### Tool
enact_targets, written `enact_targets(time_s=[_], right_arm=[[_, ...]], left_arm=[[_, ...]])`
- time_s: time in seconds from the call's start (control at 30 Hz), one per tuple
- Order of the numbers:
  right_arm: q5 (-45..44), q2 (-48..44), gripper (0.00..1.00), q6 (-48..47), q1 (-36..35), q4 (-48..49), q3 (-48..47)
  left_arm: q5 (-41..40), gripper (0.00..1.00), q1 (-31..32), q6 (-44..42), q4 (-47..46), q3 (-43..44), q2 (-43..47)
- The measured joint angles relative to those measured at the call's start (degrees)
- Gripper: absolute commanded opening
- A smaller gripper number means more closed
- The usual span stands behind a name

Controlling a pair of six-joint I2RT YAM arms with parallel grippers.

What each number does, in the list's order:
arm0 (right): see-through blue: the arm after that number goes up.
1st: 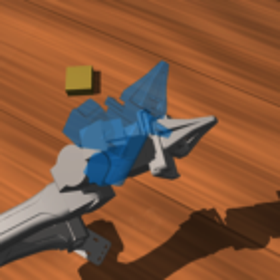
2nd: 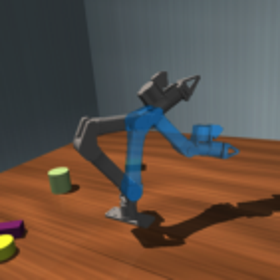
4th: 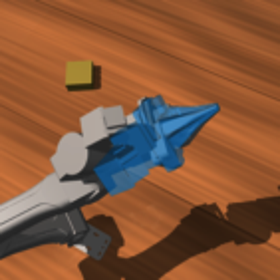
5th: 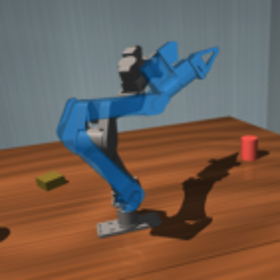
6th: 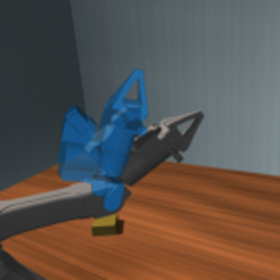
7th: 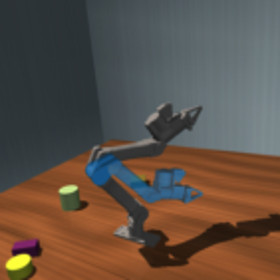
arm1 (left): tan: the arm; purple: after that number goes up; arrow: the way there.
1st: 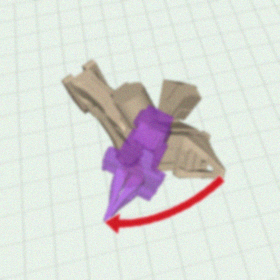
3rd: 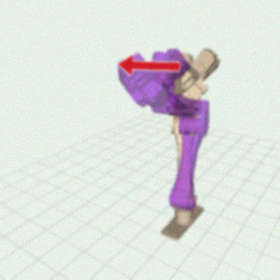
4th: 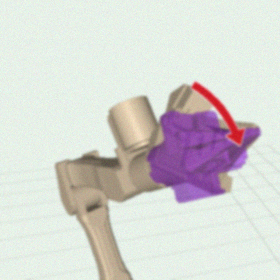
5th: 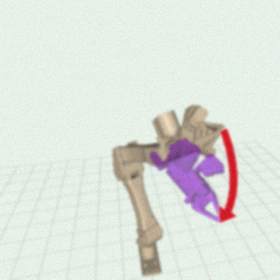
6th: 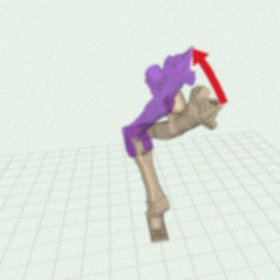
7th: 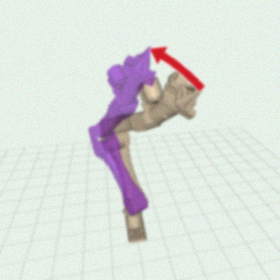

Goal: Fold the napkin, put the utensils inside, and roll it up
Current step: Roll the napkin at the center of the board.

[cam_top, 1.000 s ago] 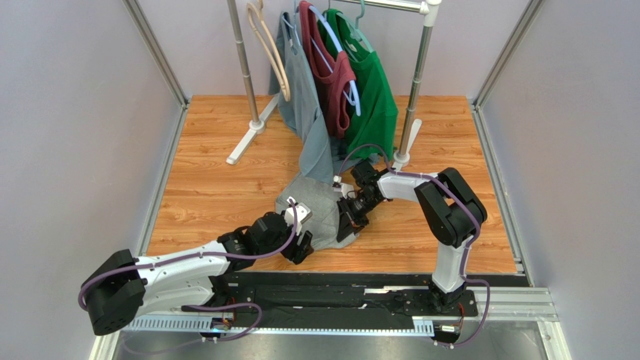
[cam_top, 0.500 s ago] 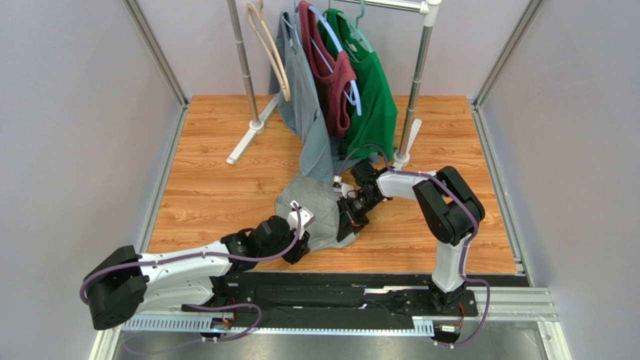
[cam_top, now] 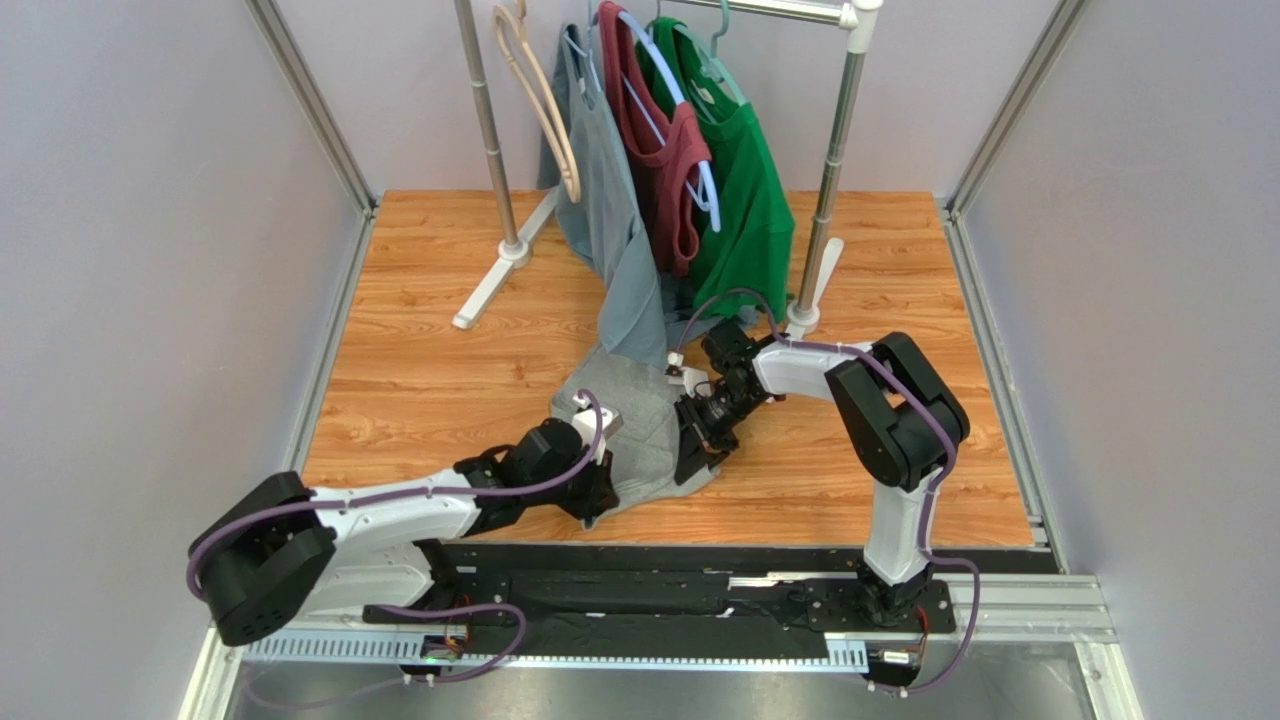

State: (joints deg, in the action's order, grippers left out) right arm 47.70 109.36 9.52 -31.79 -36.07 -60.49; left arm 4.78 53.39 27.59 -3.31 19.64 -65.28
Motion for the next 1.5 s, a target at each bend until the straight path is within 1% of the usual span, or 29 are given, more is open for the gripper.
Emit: enact_targets(time_s=[0.03,0.1,0.13,0.23,0.3,0.33,0.37,0.4,0.5,0.67,0.83,0.93,1.0,1.1,1.13,1.2,1.4,1.5], right_arm=[[-0.3,0.0,0.06,-0.1,0.0,-0.2,0.0],[-0.8,0.0,0.09,-0.2,0.2,-0.2,0.0],[-1.0,0.0,0.14,-0.2,0.3,-0.4,0.0],[-1.6,-0.4,0.25,-0.3,1.0,-0.8,0.0],[-1.8,-1.0,0.3,-0.2,1.2,-0.8,0.0],[-1.8,-1.3,0.35,-0.2,1.2,-0.8,0.0],[-1.8,-1.8,0.37,-0.2,1.2,-0.8,0.0],[-1.8,-2.2,0.41,-0.2,1.2,-0.8,0.0],[-2.1,-4.1,0.47,-0.2,1.7,-0.8,0.0],[-4.0,-9.5,0.49,-0.4,3.5,-1.7,-1.2],[-10.0,-17.6,0.5,-2.4,4.9,-2.0,-2.3],[-11.3,-23.4,0.51,-3.8,4.8,0.1,-0.2],[-11.3,-27.7,0.52,-4.4,4.4,2.6,3.3],[-12.5,-33.7,0.52,-5.0,1.9,5.5,9.1],[-13.6,-35.7,0.52,-5.2,-0.1,7.2,11.4],[-14.6,-37.5,0.52,-5.5,-2.8,9.7,13.8],[-19.1,-38.0,0.51,-8.3,-10.0,14.1,15.0],[-20.8,-37.8,0.48,-9.1,-14.7,17.3,15.1]], left_arm=[[1.7,0.18,-0.9,0.7,-0.5,0.4,-1.2],[3.9,0.18,-2.3,1.6,-1.3,1.2,-3.3],[5.2,0.18,-2.8,2.0,-1.7,1.7,-4.4],[9.1,0.17,-5.0,3.3,-3.0,2.6,-7.2],[11.4,0.17,-6.3,4.3,-3.8,2.8,-8.5],[12.5,0.17,-6.8,4.7,-4.1,3.0,-9.0],[13.3,0.17,-7.2,5.1,-4.3,3.1,-9.4],[14.0,0.17,-7.5,5.4,-4.5,3.1,-9.7],[16.0,0.16,-8.5,6.1,-5.3,3.1,-10.6],[20.5,0.15,-10.5,7.5,-7.1,3.1,-12.9],[24.7,0.14,-13.2,9.0,-8.8,2.5,-14.4],[27.1,0.14,-15.0,10.1,-9.1,1.8,-14.7],[28.6,0.14,-16.0,10.8,-9.3,1.6,-15.2],[30.8,0.13,-17.3,12.0,-10.6,1.1,-16.3],[31.8,0.13,-17.9,12.6,-11.2,0.9,-16.9],[33.1,0.12,-18.6,13.1,-12.0,0.9,-17.9],[37.6,0.11,-20.8,15.4,-15.5,0.5,-21.4],[39.3,0.11,-21.6,16.4,-17.3,0.1,-22.8]])
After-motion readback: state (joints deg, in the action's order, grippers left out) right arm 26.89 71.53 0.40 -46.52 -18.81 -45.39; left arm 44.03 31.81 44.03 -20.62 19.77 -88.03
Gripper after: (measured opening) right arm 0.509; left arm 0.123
